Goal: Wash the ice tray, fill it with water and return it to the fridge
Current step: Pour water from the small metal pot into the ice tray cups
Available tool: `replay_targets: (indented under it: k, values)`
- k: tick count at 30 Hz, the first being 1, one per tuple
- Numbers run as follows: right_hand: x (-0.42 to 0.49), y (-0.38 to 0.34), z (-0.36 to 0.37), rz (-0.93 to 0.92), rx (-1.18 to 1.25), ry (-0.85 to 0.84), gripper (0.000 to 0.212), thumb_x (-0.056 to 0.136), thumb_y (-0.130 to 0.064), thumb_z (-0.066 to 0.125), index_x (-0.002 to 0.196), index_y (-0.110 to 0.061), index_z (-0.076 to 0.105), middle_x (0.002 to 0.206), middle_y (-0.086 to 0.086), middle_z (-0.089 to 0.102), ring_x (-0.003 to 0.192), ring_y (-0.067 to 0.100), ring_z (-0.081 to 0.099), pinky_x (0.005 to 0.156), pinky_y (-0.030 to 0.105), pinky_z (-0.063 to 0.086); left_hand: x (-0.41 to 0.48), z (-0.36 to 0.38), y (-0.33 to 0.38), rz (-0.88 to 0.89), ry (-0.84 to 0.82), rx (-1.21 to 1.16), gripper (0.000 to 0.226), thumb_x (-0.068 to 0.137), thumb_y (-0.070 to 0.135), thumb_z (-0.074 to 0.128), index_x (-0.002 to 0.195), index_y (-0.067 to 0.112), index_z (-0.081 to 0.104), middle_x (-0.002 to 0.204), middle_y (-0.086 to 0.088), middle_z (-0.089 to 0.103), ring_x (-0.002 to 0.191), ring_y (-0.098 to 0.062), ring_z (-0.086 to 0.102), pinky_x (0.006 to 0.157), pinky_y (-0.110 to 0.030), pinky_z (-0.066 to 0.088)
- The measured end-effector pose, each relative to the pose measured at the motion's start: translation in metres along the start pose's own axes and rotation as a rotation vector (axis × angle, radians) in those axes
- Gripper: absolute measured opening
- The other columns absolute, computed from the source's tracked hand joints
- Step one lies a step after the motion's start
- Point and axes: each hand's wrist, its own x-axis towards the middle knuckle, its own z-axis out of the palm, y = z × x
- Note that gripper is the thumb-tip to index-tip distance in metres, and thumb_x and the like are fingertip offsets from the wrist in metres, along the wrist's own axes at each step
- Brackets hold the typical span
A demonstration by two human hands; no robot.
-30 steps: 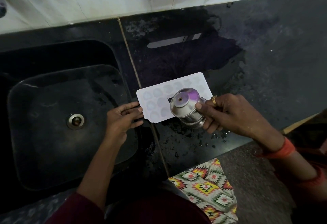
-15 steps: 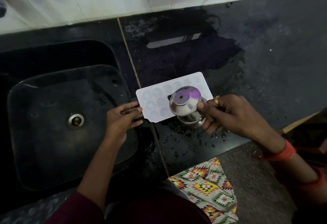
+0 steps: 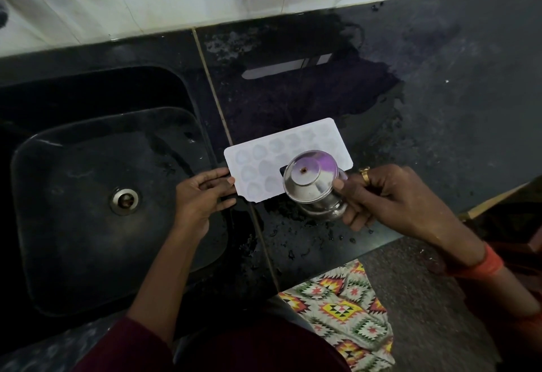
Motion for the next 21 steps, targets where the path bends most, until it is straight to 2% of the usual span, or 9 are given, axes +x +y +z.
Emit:
replay_targets:
  k: [3, 5, 17, 21]
  values:
    - [-0.001, 0.003, 0.003, -0.035, -0.057, -0.005, 0.050, 0.094, -0.046, 0.056, 0.067, -0.007, 0.071, 0.063, -0.004, 0.075, 0.054, 0.007, 0.073, 0.058, 0.018, 0.056, -0.001, 0.001, 0.001, 0.003, 0.002, -0.003, 0.019, 0.083, 0.005, 0.077, 0.100, 0.011, 0.073, 0.086, -0.006, 0.077, 0.074, -0.013, 0.075, 0.061, -0.027, 0.061]
    - [-0.001, 0.005, 0.005, -0.063, -0.093, -0.006, 0.051, 0.095, -0.046, 0.056, 0.066, -0.007, 0.070, 0.062, -0.005, 0.075, 0.053, 0.005, 0.072, 0.056, 0.014, 0.053, -0.002, 0.001, 0.001, 0.003, 0.007, -0.011, 0.019, 0.083, 0.004, 0.077, 0.101, 0.011, 0.072, 0.083, -0.003, 0.077, 0.074, -0.012, 0.075, 0.061, -0.027, 0.061]
    - [0.000, 0.011, 0.009, -0.086, -0.149, -0.003, 0.052, 0.099, -0.043, 0.055, 0.065, -0.006, 0.069, 0.062, -0.008, 0.075, 0.054, 0.002, 0.072, 0.059, 0.020, 0.057, -0.003, 0.000, 0.001, 0.003, 0.008, -0.008, 0.019, 0.084, 0.004, 0.076, 0.101, 0.010, 0.072, 0.089, -0.007, 0.076, 0.075, -0.013, 0.075, 0.060, -0.026, 0.061]
    - [-0.001, 0.012, 0.009, -0.086, -0.146, -0.005, 0.052, 0.098, -0.044, 0.055, 0.065, -0.006, 0.069, 0.061, -0.008, 0.075, 0.054, 0.002, 0.071, 0.058, 0.017, 0.056, -0.004, 0.002, 0.002, 0.001, 0.008, -0.007, 0.020, 0.084, 0.003, 0.076, 0.102, 0.010, 0.072, 0.088, -0.006, 0.076, 0.073, -0.011, 0.075, 0.060, -0.026, 0.061]
